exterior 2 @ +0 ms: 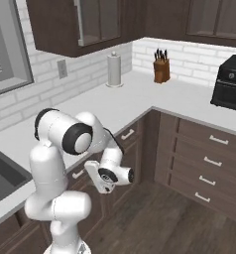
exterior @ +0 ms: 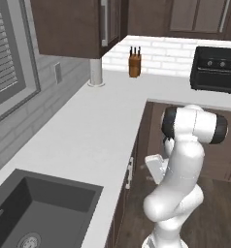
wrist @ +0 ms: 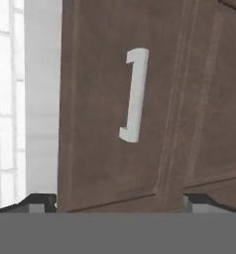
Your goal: Take a straw from the drawer in front and place it inside the glass cup on the dining counter.
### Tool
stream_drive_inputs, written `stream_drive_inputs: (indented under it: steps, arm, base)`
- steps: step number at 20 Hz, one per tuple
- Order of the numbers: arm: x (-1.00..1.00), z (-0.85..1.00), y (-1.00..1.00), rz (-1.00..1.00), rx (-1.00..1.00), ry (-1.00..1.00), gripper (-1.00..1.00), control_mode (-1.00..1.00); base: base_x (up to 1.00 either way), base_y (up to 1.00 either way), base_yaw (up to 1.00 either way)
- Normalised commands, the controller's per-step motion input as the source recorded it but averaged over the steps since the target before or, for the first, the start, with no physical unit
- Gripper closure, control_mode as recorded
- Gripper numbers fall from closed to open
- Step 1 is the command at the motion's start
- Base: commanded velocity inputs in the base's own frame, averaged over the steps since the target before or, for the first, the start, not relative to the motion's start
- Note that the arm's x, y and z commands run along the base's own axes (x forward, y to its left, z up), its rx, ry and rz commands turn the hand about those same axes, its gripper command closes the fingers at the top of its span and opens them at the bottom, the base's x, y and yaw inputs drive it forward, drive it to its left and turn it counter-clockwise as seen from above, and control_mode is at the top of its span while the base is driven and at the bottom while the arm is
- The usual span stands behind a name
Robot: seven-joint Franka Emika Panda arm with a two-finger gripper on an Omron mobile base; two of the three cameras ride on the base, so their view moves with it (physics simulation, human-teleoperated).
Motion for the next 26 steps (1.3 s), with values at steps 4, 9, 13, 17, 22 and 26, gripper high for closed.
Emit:
stream_drive_inputs:
  steps: [4,9,13,17,22,26]
  arm:
    - [0.15,-0.25,0.00,0.00,0.00,0.12,-1.00,-1.00]
    - [0.28,-0.36,0.01,0.00,0.02,0.09,-1.00,-1.00]
    - [0.40,-0.26,0.12,0.00,0.01,0.01,-1.00,-1.00]
    - [0.49,-0.25,0.22,0.00,0.01,0.01,-1.00,-1.00]
    - [0.39,-0.18,0.42,0.00,0.00,0.00,-1.00,-1.00]
    - [0.10,-0.23,0.44,0.00,0.00,0.00,-1.00,-1.00]
  base:
    - [0.00,0.00,0.00]
    - [0.00,0.00,0.00]
    - [0.00,0.00,0.00]
    - [0.00,0.00,0.00]
    - [0.00,0.00,0.00]
    - [0.00,0.00,0.00]
